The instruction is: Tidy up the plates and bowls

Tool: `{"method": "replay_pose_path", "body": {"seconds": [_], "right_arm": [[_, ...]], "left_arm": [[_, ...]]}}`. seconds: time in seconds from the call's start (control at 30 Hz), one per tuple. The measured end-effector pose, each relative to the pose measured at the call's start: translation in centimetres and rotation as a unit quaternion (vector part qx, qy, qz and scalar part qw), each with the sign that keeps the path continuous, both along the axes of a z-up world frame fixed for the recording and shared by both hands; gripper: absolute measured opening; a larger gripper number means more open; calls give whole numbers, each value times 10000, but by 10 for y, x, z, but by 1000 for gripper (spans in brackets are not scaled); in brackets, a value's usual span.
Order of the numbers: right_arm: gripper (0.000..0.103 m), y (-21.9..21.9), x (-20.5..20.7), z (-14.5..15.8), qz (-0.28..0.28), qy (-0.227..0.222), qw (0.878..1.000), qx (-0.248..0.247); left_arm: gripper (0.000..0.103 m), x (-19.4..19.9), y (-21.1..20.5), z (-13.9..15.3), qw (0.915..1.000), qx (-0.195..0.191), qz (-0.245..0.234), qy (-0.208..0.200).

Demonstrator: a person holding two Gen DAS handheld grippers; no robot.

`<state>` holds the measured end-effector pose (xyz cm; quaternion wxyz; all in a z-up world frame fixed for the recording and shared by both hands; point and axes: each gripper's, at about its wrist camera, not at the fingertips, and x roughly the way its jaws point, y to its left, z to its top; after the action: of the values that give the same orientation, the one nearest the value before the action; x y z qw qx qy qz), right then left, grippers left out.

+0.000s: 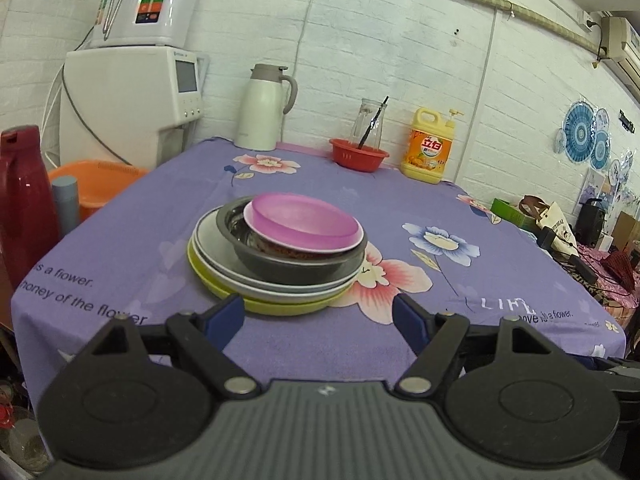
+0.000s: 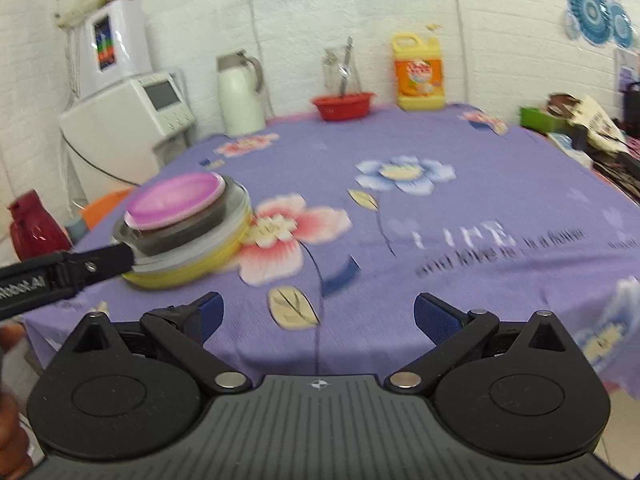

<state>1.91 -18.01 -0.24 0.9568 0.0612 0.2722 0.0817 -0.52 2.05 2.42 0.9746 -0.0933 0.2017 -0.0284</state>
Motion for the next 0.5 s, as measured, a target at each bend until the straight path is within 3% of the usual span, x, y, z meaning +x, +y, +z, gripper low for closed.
{"method": "replay_pose_path", "body": {"seconds": [0.27,0.5], "right_arm": [[103,-13,-7,1,-322,279,9990,115],[103,-14,-20,8,-268,54,9996,99]], "left_arm": [[75,-6,-11,2,9994,309,153,-101],[75,-9,-18,7,9985,474,178,-222]]}}
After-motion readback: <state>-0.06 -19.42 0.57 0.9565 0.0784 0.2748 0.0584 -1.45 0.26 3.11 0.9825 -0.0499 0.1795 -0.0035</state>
